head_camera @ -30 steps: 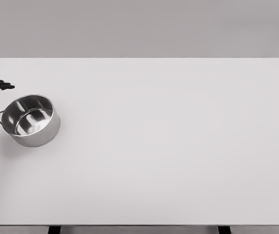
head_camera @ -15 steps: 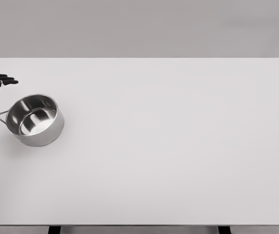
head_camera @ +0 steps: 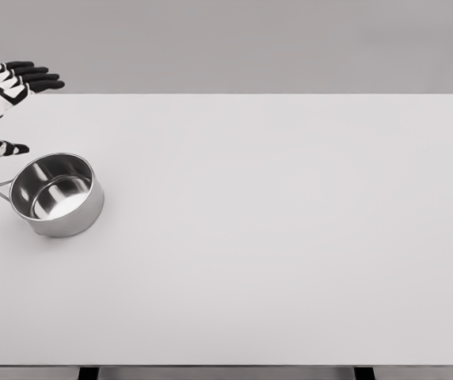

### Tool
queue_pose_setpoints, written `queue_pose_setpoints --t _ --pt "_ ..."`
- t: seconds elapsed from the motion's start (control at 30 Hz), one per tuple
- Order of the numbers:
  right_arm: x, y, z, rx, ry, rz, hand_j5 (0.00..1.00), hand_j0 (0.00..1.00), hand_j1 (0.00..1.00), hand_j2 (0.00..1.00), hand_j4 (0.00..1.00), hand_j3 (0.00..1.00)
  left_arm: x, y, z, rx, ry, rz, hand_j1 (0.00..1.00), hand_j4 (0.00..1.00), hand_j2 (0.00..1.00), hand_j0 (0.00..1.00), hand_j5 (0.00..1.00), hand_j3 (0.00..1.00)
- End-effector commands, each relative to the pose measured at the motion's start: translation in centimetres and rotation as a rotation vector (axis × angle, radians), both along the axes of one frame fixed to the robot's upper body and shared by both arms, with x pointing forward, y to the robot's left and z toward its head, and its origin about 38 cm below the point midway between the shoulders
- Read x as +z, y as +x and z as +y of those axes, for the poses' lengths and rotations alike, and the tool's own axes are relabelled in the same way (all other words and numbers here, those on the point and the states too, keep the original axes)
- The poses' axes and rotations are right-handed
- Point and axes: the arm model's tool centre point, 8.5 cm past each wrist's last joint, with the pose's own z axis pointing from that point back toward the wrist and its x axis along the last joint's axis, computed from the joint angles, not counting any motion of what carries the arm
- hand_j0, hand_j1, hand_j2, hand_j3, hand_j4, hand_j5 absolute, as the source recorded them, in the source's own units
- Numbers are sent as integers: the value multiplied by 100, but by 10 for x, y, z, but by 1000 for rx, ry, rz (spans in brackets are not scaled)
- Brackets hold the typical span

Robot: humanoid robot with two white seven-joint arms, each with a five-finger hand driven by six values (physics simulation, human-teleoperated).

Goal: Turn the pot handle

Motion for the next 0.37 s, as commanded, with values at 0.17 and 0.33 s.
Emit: queue_pose_setpoints --t 0.17,0.33 --pt "0 0 0 0 0 0 100 100 100 100 100 100 -19 -9 -57 -137 -94 2 100 100 100 100 100 100" --pt "0 0 0 0 0 0 100 100 100 100 100 100 -19 -9 -57 -138 -91 3 100 100 100 100 100 100"
